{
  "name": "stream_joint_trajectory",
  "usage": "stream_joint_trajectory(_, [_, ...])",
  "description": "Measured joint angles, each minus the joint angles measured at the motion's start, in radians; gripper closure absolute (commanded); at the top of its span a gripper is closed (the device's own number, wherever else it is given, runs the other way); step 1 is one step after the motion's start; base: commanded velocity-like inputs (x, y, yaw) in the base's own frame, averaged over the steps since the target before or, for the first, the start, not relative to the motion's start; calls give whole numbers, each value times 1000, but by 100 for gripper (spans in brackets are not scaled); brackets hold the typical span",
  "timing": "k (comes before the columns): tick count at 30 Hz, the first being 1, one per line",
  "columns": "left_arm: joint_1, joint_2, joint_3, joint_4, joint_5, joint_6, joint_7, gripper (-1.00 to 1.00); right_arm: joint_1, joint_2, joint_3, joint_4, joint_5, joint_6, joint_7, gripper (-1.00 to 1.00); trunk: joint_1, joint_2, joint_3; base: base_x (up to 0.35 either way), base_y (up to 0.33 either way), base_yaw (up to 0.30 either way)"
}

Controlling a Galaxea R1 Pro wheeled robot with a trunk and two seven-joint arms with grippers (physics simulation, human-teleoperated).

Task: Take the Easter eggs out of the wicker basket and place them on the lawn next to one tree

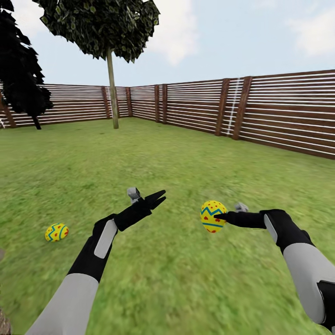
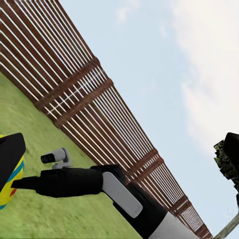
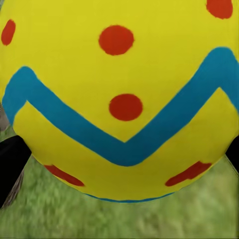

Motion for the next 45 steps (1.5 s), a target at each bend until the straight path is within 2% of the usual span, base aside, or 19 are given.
stream_joint_trajectory(45, [0, 0, -2, 1, 0, -1, 5, -100, 0, 0, 0, 1, -1, -1, 0, 100, 0, 0, 0, 153, -307, 292])
